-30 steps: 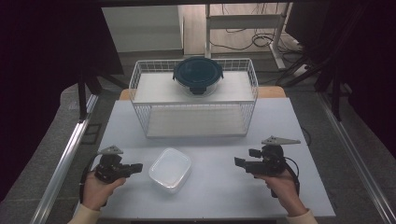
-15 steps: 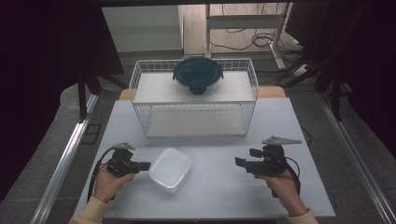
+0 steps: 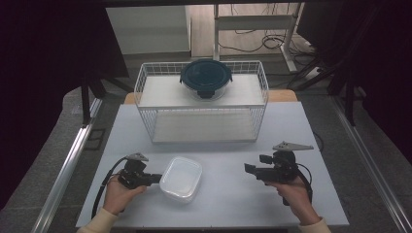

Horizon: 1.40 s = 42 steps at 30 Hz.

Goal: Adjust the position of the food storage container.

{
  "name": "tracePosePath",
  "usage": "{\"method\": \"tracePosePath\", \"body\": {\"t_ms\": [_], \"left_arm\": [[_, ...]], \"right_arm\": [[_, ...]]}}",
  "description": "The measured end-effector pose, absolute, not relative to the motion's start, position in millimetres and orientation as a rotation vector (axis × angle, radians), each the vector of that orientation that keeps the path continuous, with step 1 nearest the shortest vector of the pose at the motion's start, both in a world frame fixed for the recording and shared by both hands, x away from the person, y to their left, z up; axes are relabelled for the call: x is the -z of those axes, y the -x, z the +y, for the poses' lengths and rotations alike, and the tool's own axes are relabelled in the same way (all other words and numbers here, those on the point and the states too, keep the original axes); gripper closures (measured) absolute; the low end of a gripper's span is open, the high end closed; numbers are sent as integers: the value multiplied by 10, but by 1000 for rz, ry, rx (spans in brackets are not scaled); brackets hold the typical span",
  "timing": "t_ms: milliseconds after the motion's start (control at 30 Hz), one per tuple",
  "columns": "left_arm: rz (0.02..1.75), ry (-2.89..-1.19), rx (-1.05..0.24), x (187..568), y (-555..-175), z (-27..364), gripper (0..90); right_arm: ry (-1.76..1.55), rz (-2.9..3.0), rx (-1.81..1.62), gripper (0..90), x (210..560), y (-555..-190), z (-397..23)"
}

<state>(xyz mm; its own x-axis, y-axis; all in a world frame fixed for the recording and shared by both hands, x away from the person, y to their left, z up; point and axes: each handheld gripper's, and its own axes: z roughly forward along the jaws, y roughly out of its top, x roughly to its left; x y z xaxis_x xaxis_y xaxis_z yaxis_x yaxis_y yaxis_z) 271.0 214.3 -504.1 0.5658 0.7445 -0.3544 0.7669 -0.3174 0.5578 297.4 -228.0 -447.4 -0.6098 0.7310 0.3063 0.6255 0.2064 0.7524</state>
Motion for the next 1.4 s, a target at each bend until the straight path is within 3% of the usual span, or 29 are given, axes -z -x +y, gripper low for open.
{"method": "tracePosePath", "body": {"t_ms": [667, 1400], "left_arm": [[1137, -2106, 167, 5065, -2581, 1912, 900], [1101, -2092, 180, 5071, -2648, 1518, 900]], "right_arm": [[-1328, 2346, -1371, 214, 4476, -2976, -2293], [-1321, 2350, -1370, 214, 4476, -2969, -2267]]}}
